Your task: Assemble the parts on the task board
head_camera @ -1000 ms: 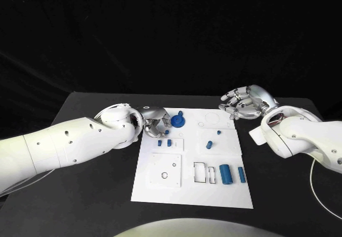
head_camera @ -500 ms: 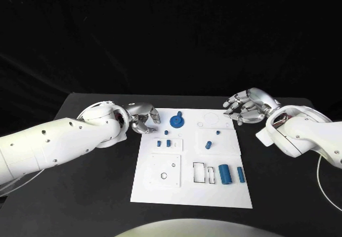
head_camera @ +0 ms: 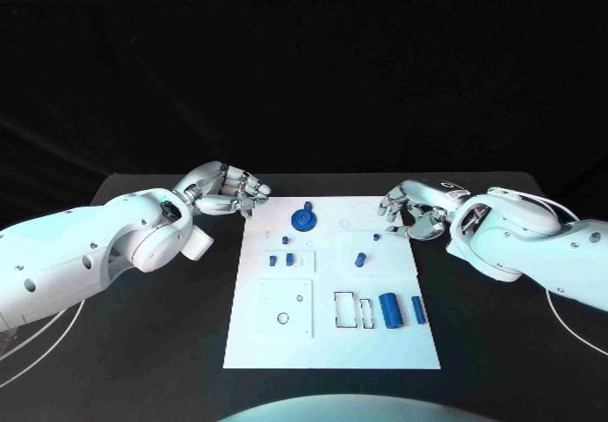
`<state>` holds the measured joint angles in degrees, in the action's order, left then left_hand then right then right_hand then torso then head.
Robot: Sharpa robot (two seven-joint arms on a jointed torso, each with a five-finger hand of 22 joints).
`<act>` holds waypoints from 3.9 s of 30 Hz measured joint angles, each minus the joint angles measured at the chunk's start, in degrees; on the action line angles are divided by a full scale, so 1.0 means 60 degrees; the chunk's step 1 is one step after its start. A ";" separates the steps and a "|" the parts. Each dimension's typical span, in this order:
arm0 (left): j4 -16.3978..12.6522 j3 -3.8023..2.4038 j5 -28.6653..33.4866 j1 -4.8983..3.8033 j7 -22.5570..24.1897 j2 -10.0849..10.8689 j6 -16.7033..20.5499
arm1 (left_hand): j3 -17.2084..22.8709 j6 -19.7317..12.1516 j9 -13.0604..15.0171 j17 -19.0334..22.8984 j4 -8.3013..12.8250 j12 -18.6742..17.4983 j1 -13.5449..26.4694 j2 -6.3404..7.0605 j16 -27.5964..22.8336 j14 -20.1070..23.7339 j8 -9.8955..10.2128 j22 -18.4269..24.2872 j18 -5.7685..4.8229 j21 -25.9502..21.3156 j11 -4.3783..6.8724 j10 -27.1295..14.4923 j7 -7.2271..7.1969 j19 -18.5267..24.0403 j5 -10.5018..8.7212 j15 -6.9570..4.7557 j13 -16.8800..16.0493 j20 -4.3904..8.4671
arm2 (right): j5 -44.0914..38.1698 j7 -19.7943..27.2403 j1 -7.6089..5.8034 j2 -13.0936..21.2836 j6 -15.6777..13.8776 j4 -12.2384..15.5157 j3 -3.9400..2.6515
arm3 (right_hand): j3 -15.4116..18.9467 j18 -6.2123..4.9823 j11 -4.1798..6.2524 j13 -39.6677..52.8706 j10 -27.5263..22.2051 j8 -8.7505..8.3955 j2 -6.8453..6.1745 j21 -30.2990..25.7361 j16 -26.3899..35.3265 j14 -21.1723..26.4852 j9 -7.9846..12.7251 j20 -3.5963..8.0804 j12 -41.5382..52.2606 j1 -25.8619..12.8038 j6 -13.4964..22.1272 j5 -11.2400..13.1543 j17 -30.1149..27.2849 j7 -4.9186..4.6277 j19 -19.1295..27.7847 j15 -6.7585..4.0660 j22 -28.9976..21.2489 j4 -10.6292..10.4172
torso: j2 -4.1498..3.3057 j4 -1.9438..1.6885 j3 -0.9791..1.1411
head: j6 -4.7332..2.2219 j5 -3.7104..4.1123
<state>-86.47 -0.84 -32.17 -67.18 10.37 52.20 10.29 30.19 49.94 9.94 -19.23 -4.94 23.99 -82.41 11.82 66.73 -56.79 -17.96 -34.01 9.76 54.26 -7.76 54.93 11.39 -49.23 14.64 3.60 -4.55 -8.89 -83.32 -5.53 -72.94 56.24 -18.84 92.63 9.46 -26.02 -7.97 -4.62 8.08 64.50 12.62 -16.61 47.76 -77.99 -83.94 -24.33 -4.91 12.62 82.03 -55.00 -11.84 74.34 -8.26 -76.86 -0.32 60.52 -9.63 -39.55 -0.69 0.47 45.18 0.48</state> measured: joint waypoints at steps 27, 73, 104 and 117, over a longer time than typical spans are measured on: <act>-0.0287 0.0005 0.3481 0.0000 0.1541 0.0219 0.0072 | -0.0076 0.0143 0.0048 0.0106 0.0075 0.0182 -0.0001 0.0001 -0.0140 0.0033 -0.0110 0.0071 0.0000 -0.0104 0.0080 0.0082 -0.0042 -0.0001 0.0000 -0.0033 -0.0043 -0.0001 | -0.2252 -0.0917 0.0436 -0.0712 0.0513 -0.0277 0.0023 | -0.0068 0.0000 0.0006 -0.0248 0.0275 -0.0113 -0.0011 0.0835 -0.0471 -0.0032 0.0070 -0.0034 -0.0209 -0.0012 -0.0341 -0.0118 0.0100 -0.0005 -0.0103 0.0034 0.0728 0.0037 | -0.0004 -0.0001 0.0000 | 0.0026 -0.0037; -0.0322 0.0006 0.3554 -0.0001 0.1469 0.0291 0.0031 | -0.0076 0.0108 0.0045 0.0164 0.0178 0.0182 -0.0039 -0.0036 -0.0229 0.0032 -0.0110 0.0087 0.0000 -0.0103 0.0044 0.0044 -0.0007 -0.0002 0.0000 -0.0033 -0.0040 -0.0001 | -0.2678 -0.1381 0.0753 -0.1089 0.0192 -0.0501 -0.0024 | -0.1726 0.0147 0.0131 -0.0067 0.1431 0.0185 0.0638 0.1933 -0.0731 -0.0012 -0.0327 0.0137 -0.0437 0.0152 -0.1413 0.0431 0.0095 0.0324 -0.0272 -0.0227 0.1793 0.0935 | -0.0003 -0.0002 0.0013 | 0.0117 -0.0074; -0.0254 0.0006 0.3530 -0.0002 0.1338 0.0280 -0.0076 | -0.0129 -0.0065 0.0015 0.0214 0.0285 0.0182 -0.0039 -0.0036 -0.0335 0.0032 -0.0110 0.0115 0.0000 -0.0141 -0.0054 -0.0196 0.0093 -0.0002 0.0000 -0.0033 -0.0021 -0.0001 | -0.2593 -0.1555 0.0538 -0.0531 -0.0587 0.0246 -0.0063 | -0.1965 0.0147 0.0084 0.0007 0.1481 0.0210 0.0747 0.2042 -0.0730 -0.0016 -0.0407 0.0137 -0.0565 0.0113 -0.1463 0.0427 0.0101 0.0304 -0.0271 -0.0222 0.1892 0.1115 | 0.0005 -0.0002 0.0002 | 0.0103 -0.0025; -0.0233 0.0006 0.3518 -0.0002 0.1292 0.0241 -0.0146 | -0.0129 -0.0100 0.0007 0.0224 0.0284 0.0182 -0.0039 -0.0036 -0.0335 0.0032 -0.0110 0.0123 0.0000 -0.0141 -0.0055 -0.0264 0.0128 -0.0002 0.0000 -0.0033 -0.0011 -0.0001 | -0.2421 -0.1577 0.0480 -0.0632 -0.0714 0.1646 -0.0085 | -0.1964 0.0147 0.0084 0.0023 0.1482 0.0201 0.0746 0.2042 -0.0730 -0.0017 -0.0401 0.0137 -0.0600 0.0112 -0.1461 0.0446 0.0099 0.0307 -0.0271 -0.0220 0.1908 0.1116 | 0.0004 0.0005 0.0005 | 0.0134 -0.0117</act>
<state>-87.87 -0.81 -11.06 -67.19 18.12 53.64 9.41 29.42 49.34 9.98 -17.89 -3.23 25.08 -82.64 11.60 64.71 -56.60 -18.62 -33.27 9.76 53.42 -8.09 53.34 12.15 -49.24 14.64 3.41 -4.61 -8.90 -97.84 -14.99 -70.06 52.45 -23.12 102.51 8.95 -37.81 -7.09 -4.11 8.22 73.39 13.83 -12.13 60.01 -82.37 -84.04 -26.74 -4.09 9.02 82.70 -63.76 -9.17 74.94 -6.42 -78.49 -1.64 71.97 -2.93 -39.52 -0.65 0.51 45.98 -0.22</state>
